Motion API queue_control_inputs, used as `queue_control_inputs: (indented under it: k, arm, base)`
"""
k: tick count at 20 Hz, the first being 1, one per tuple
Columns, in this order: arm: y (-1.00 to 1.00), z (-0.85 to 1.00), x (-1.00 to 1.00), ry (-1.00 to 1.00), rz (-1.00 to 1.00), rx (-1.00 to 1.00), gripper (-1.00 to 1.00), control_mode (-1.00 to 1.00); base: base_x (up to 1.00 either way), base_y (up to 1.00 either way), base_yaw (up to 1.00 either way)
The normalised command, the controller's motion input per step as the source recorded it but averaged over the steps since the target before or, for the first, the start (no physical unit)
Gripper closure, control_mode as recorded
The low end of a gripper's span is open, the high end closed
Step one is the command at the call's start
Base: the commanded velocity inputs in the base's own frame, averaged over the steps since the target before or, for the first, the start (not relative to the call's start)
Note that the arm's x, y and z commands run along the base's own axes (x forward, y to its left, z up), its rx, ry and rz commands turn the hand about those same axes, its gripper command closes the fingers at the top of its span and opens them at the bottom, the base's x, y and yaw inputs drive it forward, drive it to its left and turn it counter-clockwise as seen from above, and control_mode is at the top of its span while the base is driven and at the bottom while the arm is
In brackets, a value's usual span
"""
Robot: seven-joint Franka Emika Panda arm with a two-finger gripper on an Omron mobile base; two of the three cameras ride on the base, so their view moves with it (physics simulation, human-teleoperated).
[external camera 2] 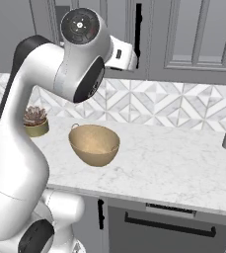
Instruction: Open the cabinet, pick up the bread from the cabinet and place it in the basket. Then move the basket to the dining counter.
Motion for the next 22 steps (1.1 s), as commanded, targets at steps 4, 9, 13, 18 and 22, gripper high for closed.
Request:
queue_control_inputs:
  k: [4,9,13,18,22]
  arm:
    - [-0.15,0.10,0.39,-0.02,-0.04,0.00,-1.00,-1.00]
    - [-0.05,0.00,0.42,-0.12,-0.11,-0.07,-1.00,-1.00]
    - [-0.01,0.00,0.42,-0.08,-0.11,-0.06,-1.00,-1.00]
    - [-0.21,0.00,0.34,-0.01,-0.02,0.00,-1.00,-1.00]
    - [-0.50,0.00,0.24,0.00,0.00,0.05,-1.00,-1.00]
  base:
    - [0.00,0.00,0.00]
    - [0.00,0.00,0.00]
    - [0.00,0.00,0.00]
    - [0.00,0.00,0.00]
    - [0.00,0.00,0.00]
